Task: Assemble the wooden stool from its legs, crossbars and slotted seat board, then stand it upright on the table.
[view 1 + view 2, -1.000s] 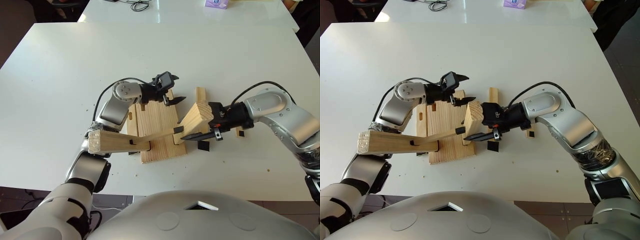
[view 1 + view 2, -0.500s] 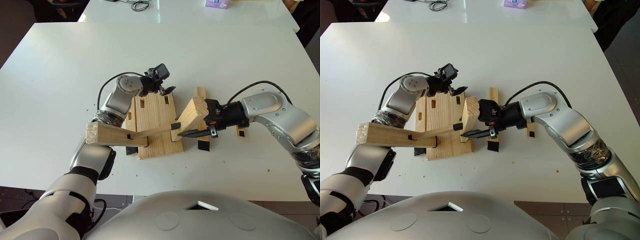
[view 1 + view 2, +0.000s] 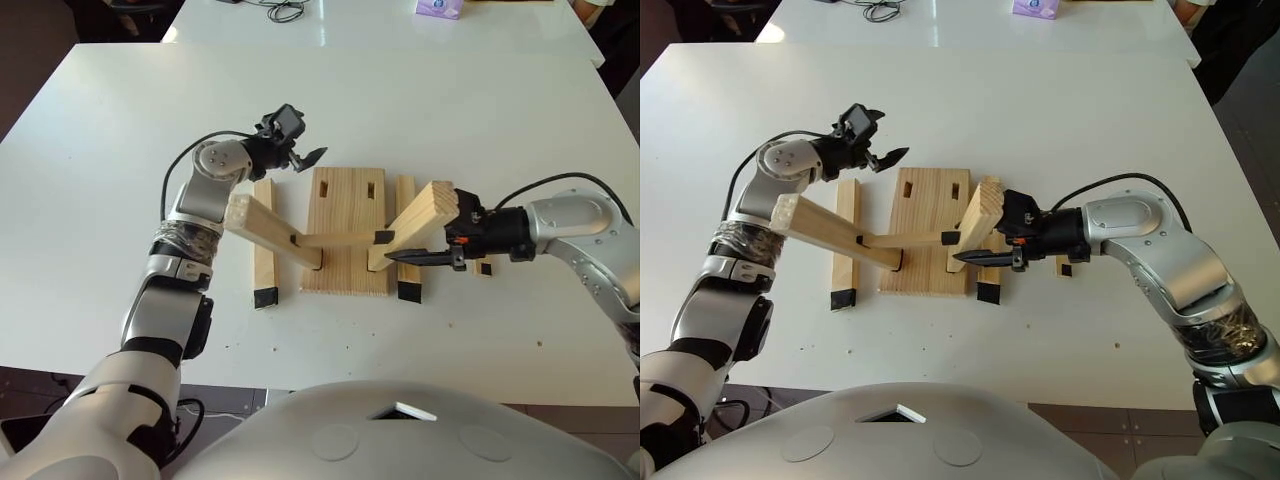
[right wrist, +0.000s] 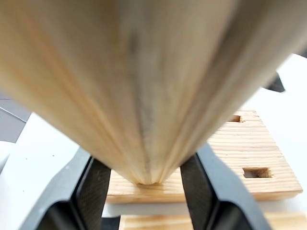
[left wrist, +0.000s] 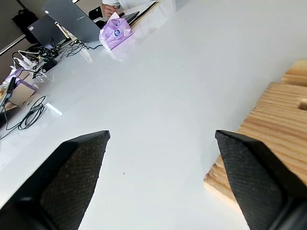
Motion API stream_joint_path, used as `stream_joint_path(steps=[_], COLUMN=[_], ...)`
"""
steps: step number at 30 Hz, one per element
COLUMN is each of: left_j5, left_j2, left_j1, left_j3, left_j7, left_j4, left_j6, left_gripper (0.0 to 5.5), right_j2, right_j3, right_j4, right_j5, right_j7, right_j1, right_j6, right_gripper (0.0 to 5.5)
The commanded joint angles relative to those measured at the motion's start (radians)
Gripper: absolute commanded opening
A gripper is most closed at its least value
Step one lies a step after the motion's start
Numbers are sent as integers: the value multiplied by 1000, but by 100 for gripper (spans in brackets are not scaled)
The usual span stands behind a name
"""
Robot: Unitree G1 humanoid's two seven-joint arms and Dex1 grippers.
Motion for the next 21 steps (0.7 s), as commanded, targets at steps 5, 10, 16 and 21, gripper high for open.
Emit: stream_joint_path(steps=[5, 10, 16, 21], left_j5=[-19, -18, -18, -18], left_j2=[33, 22, 17, 10], left_j1=[46, 59, 71, 82], left_j3=[39, 34, 27, 21], left_j7=[-11, -11, -19, -26], left_j4=[-52, -73, -92, -105], left_j6=[0, 8, 13, 20], left_gripper=[409, 409, 409, 409], right_j2=[-86, -55, -36, 19], right_j3=[16, 38, 79, 117], right_j4=[37, 32, 69, 72], right_j5=[-126, -131, -163, -158], right_j7=[-32, -34, -36, -56], right_j1=[124, 117, 84, 73], right_j6=[50, 16, -22, -53], right_gripper=[203, 203, 203, 203])
